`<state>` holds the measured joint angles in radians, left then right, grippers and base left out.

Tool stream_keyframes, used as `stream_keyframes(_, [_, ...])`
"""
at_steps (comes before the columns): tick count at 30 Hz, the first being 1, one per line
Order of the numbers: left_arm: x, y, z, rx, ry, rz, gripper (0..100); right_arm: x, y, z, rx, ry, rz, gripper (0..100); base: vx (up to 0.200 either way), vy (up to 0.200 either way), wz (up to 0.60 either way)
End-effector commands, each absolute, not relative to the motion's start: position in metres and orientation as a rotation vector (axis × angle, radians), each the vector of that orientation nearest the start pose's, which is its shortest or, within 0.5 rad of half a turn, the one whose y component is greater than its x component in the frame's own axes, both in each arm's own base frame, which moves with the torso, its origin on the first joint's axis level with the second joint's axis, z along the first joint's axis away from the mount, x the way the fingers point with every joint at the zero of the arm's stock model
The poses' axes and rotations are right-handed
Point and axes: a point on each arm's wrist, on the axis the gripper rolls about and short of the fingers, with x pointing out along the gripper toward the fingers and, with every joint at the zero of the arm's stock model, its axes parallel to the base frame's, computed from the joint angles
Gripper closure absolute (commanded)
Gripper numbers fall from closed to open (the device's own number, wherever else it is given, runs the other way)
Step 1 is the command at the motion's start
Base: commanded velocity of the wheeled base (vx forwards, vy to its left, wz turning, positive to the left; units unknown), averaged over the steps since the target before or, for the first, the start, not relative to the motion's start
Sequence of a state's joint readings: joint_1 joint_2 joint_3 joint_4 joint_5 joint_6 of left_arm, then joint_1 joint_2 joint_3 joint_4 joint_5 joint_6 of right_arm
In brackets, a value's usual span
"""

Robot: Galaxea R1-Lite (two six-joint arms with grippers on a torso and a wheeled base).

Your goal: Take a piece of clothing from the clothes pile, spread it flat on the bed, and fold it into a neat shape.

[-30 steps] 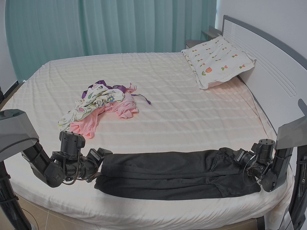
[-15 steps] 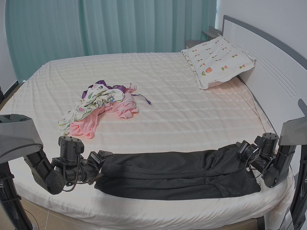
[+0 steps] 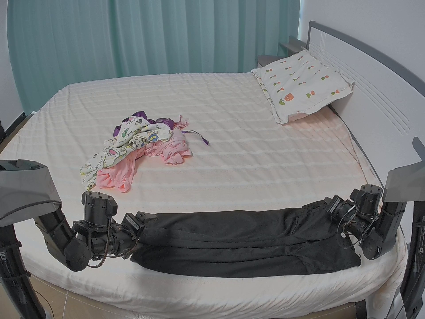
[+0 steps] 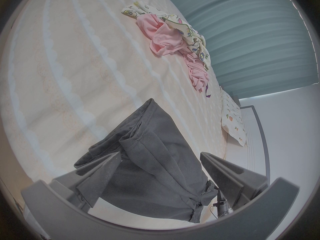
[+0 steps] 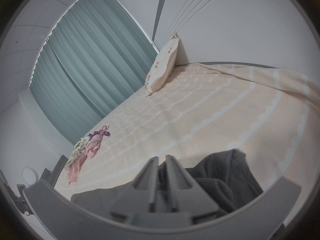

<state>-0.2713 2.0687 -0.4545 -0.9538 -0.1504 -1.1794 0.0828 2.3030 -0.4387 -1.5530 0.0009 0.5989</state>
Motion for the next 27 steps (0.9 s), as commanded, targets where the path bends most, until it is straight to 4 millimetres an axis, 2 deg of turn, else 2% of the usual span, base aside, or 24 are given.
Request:
stream_keyframes(1, [0.281, -0.082, 0.022, -1.078, 0.821, 0.035, 0, 0.323, 0.028, -0.008, 0.578, 0.337, -0.020, 0, 0.000, 0.000, 0.00])
stream_keyframes(9, [0.281, -0.081, 0.023, -1.083, 0.823, 0.031, 0, 0.326, 0.018, 0.013, 0.570, 0.247, -0.067, 0, 0.000, 0.000, 0.00])
stream_keyframes(13, [0.281, -0.081, 0.022, -1.083, 0.823, 0.031, 0, 0.328, 0.024, 0.025, 0.520, 0.216, -0.033, 0, 0.000, 0.000, 0.00])
stream_keyframes(15, [0.281, -0.081, 0.022, -1.082, 0.825, 0.032, 0, 0.328, 0.031, 0.028, 0.488, 0.220, -0.007, 0, 0.000, 0.000, 0.00])
stream_keyframes(16, [0.281, -0.080, 0.023, -1.083, 0.822, 0.033, 0, 0.326, 0.045, 0.030, 0.452, 0.235, 0.033, 0, 0.000, 0.000, 0.00])
stream_keyframes(19, [0.281, -0.079, 0.024, -1.094, 0.818, 0.036, 0, 0.325, 0.063, 0.033, 0.418, 0.248, 0.089, 0, 0.000, 0.000, 0.00])
stream_keyframes(23, [0.280, -0.077, 0.025, -1.123, 0.819, 0.048, 0, 0.323, 0.086, 0.026, 0.367, 0.309, 0.148, 0, 0.000, 0.000, 0.00])
stream_keyframes(27, [0.280, -0.077, 0.024, -1.123, 0.822, 0.049, 0, 0.324, 0.098, 0.013, 0.270, 0.366, 0.181, 0, 0.000, 0.000, 0.00])
